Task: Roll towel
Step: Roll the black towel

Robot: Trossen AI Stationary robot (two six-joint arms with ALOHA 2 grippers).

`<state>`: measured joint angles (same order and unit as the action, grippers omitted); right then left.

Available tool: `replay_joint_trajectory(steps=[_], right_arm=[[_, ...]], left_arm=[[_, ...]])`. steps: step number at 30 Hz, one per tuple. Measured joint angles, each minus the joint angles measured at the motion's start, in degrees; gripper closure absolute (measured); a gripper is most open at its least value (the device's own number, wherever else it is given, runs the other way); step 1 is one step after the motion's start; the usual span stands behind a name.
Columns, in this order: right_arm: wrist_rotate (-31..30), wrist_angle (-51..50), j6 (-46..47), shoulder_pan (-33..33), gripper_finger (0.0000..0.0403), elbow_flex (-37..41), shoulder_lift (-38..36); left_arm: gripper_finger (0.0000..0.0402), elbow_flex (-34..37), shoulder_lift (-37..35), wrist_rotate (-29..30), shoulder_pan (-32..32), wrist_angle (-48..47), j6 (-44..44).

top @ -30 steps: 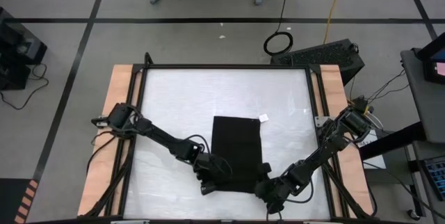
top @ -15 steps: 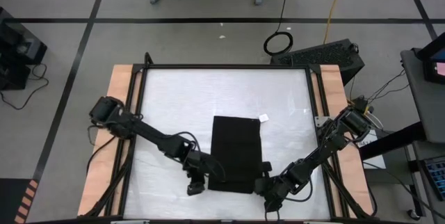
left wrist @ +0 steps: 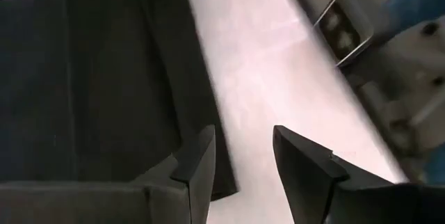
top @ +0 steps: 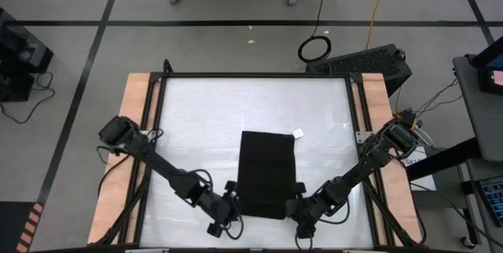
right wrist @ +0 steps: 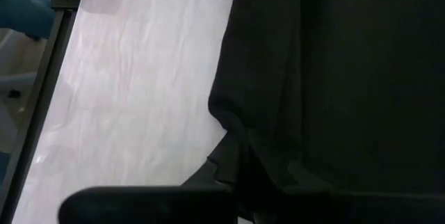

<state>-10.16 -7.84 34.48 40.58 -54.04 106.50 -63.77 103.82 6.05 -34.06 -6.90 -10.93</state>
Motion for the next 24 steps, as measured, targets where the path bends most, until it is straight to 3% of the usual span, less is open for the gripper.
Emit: replay_joint_trajectory(steps=[9,19,24], right_arm=[[0.3,0.4,0.9,-0.1,0.0398,0.0,0.0],[0.1,0.4,0.9,-0.7,0.0398,0.0,0.0],[0.2,0.6,0.9,-1.5,0.0399,0.0,0.0]], left_arm=[[0.0248,0.1,3.8,5.0,-1.0,0.5,4.7],[0.0187,1.8,3.9,2.1,0.4,-0.1,5.5],[0.0180,2.4,4.3,-0.9,1.3,0.1,5.5]])
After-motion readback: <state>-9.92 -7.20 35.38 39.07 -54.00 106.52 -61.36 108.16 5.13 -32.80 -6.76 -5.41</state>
